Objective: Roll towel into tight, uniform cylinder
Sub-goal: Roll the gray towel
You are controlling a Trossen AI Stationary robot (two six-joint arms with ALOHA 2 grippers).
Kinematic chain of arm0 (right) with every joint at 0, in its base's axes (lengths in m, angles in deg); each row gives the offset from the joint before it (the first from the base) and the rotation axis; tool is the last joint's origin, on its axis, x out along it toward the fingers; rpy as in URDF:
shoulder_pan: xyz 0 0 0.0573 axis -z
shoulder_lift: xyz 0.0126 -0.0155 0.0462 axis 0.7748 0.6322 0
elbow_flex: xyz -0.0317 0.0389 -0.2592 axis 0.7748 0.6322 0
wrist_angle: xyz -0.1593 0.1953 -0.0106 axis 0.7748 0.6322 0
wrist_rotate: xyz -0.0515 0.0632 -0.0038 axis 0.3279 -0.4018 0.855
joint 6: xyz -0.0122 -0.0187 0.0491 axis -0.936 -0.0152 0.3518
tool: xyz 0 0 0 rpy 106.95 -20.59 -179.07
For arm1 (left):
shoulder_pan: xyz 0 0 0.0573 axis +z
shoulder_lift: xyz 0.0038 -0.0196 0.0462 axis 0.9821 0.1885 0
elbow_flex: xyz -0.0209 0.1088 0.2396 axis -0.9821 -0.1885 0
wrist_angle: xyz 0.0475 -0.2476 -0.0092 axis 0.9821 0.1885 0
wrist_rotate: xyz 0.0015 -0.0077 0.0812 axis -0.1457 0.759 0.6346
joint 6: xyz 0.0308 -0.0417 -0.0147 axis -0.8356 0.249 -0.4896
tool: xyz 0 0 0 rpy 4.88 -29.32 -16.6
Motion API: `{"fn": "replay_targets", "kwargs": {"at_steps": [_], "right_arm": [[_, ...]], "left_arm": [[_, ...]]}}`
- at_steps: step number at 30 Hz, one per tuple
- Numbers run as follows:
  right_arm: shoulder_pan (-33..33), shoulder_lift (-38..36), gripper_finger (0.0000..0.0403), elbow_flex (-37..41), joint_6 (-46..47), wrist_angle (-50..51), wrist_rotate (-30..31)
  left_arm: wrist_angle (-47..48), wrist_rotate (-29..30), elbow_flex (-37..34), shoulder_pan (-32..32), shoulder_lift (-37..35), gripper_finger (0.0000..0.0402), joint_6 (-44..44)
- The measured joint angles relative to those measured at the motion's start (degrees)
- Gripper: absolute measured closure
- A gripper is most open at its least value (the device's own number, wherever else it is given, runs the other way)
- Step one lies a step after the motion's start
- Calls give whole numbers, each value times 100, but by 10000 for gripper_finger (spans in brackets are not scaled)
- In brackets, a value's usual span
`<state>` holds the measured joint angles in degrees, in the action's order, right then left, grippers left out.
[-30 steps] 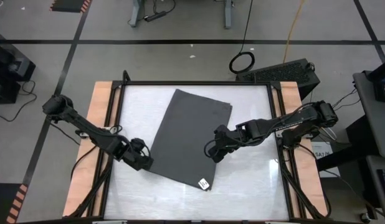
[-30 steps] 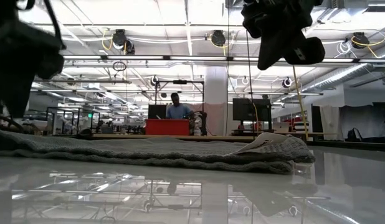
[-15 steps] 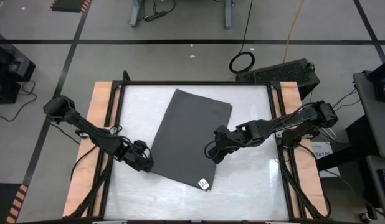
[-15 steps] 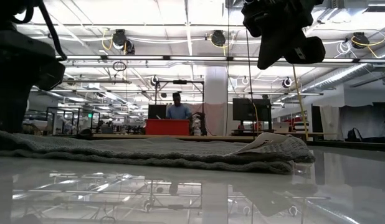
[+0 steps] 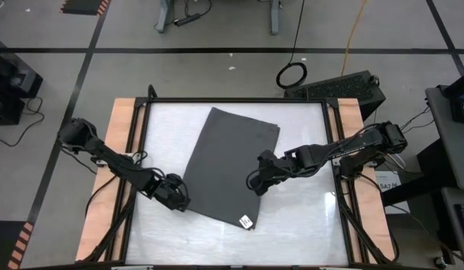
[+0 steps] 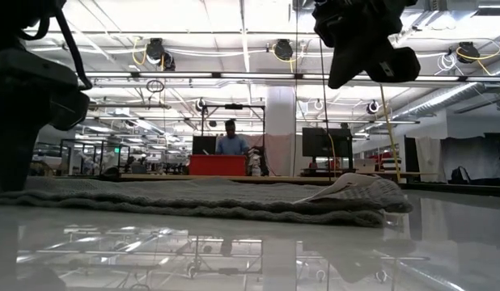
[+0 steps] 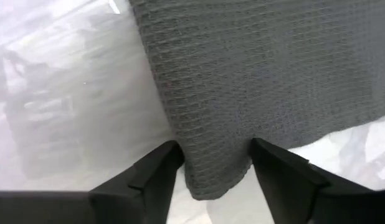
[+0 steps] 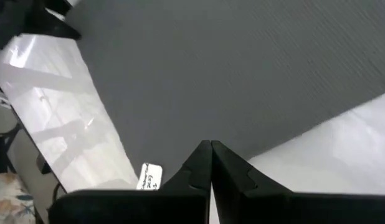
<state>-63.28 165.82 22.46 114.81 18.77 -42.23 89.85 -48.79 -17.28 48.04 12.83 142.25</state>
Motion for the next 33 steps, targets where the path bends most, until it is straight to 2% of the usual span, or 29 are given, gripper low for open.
{"fn": "replay_targets", "kwargs": {"at_steps": [4,11,12,17,21,28,33], "right_arm": [[0,0,403,0,73,-271,132],[151,0,403,0,240,-926,537],[186,0,403,0,255,-1000,544],[408,0,403,0,470,-1129,479],[612,0,403,0,643,-1391,-60],[1038,0,403,-4,-610,-1658,-1644],[1508,0,403,-9,-1771,-1659,-2450]], "left_arm": [[124,-66,-10,4,-54,255,137],[33,-192,-15,4,-59,381,-316],[21,-228,-15,4,-59,390,-340],[7,-316,-15,4,-59,388,-351],[-12,-677,-12,4,-59,393,-698],[74,-922,-4,0,-59,396,-1093],[176,-1154,-4,35,-59,397,-2151]]}}
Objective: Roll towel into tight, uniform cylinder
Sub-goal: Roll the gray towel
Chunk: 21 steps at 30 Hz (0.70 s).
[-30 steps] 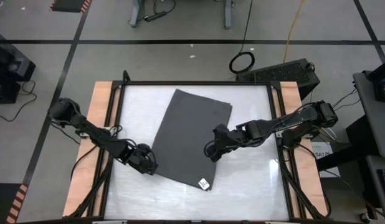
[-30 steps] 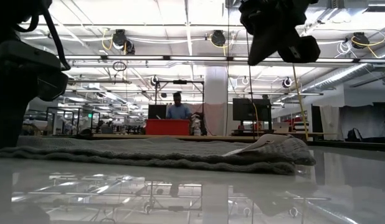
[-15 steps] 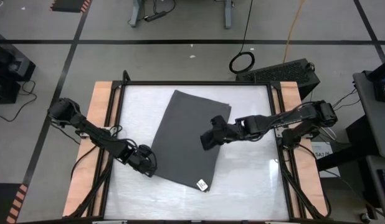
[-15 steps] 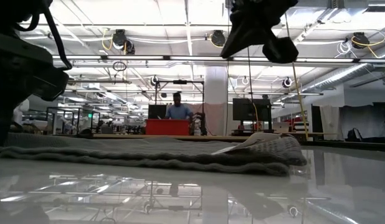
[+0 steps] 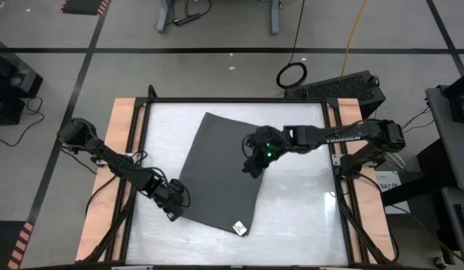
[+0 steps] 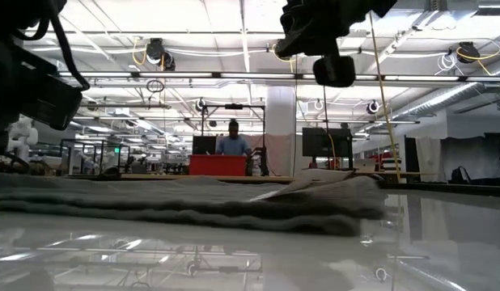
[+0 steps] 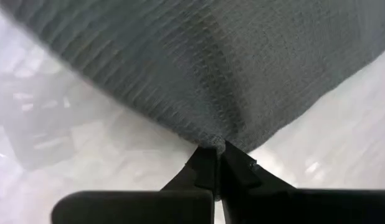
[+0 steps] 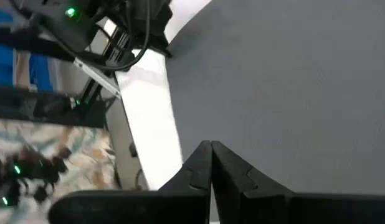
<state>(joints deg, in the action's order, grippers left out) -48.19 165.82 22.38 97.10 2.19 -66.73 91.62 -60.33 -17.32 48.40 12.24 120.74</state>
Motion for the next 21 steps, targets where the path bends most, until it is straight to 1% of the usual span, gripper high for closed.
{"fn": "replay_targets", "kwargs": {"at_steps": [3,5,8,10,13,15,18,21], "right_arm": [[334,0,402,0,-803,-11,-39],[630,0,402,-2,-1157,-54,-79],[1117,2,402,-144,-1527,-43,-263],[1427,8,402,-328,-1962,-43,-263],[1875,163,400,-744,-2494,44,-191],[2148,392,393,-1067,-2670,209,-182],[2496,893,376,-1734,-2836,579,-161],[2767,1579,356,-2566,-3167,959,-162]], "left_arm": [[572,-204,22,103,-12,398,-196],[850,-340,24,155,-15,398,-258],[971,-382,20,208,-13,398,-519],[1004,-314,20,282,-13,398,-877],[1230,-207,17,477,-12,398,-1429],[1385,-166,20,629,-13,398,-1627],[1490,-145,11,824,-11,395,-1771],[1492,-89,9,938,-9,394,-1927]]}}
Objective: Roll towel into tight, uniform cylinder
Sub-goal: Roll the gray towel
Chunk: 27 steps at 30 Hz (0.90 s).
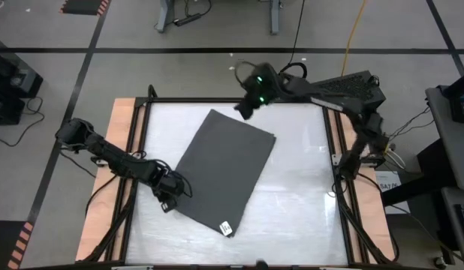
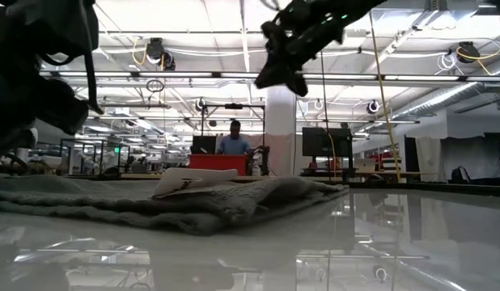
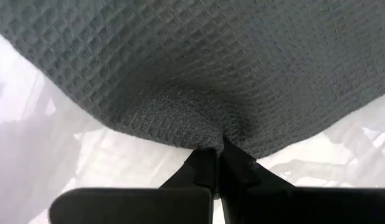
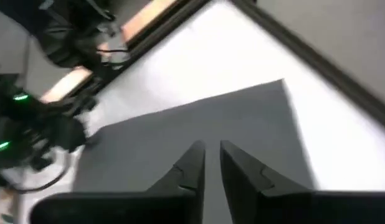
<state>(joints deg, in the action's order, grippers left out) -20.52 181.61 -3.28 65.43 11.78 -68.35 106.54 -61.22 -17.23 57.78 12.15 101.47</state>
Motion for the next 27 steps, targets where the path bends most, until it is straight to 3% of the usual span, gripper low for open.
{"fn": "replay_targets", "kwargs": {"at_steps": [12,18,23,27], "right_arm": [[632,3408,304,-4221,-1822,2309,-6],[747,3632,293,-3797,-2157,2229,-156],[751,3704,282,-3794,-2337,2283,-143],[686,3691,282,-3797,-1954,1852,-152]], "left_arm": [[287,193,1,615,0,392,-869],[315,193,8,888,6,391,-1799],[313,339,91,1042,16,391,-1919],[285,532,159,1131,17,391,-1919]]}}
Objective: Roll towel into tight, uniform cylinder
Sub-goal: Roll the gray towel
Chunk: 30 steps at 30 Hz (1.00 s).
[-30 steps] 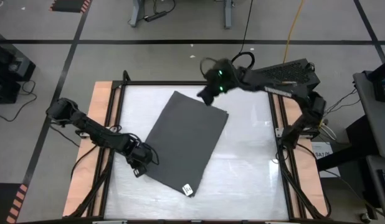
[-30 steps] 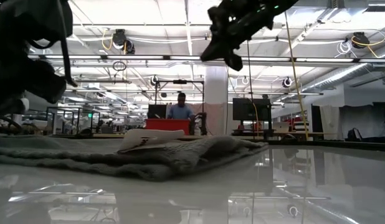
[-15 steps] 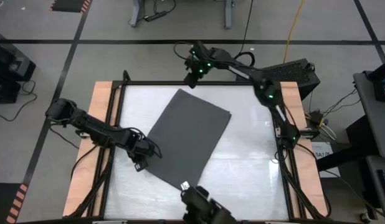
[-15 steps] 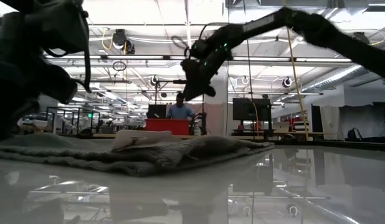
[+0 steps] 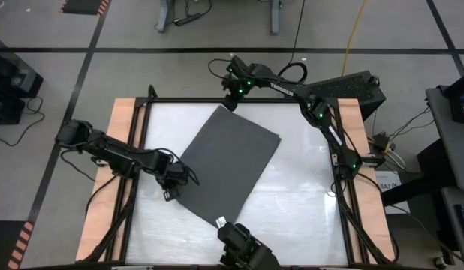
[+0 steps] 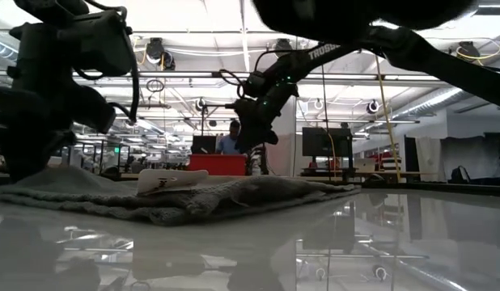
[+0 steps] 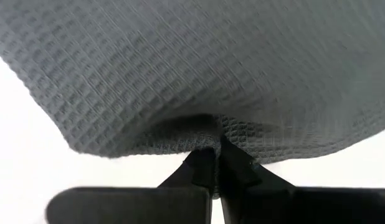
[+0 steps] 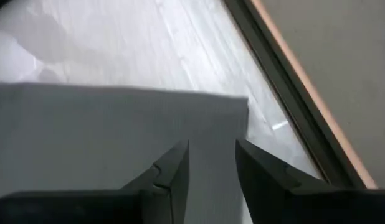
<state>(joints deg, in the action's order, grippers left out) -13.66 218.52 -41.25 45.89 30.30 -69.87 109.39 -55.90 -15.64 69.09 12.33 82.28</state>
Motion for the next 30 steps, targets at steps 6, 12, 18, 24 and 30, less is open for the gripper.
{"fn": "replay_targets", "kwargs": {"at_steps": [6,12,18,24,30], "right_arm": [[-225,0,282,0,-360,-482,825],[-244,55,282,-8,-174,-446,1026],[-174,438,282,8,149,524,864],[-193,592,282,9,205,815,753],[-114,567,282,2,200,1482,412]], "left_arm": [[-58,35,7,104,0,391,-197],[-120,225,18,235,-2,391,-925],[-191,345,18,471,-4,391,-927],[-326,344,17,564,-4,391,-896],[-327,295,18,595,-4,391,-751]]}}
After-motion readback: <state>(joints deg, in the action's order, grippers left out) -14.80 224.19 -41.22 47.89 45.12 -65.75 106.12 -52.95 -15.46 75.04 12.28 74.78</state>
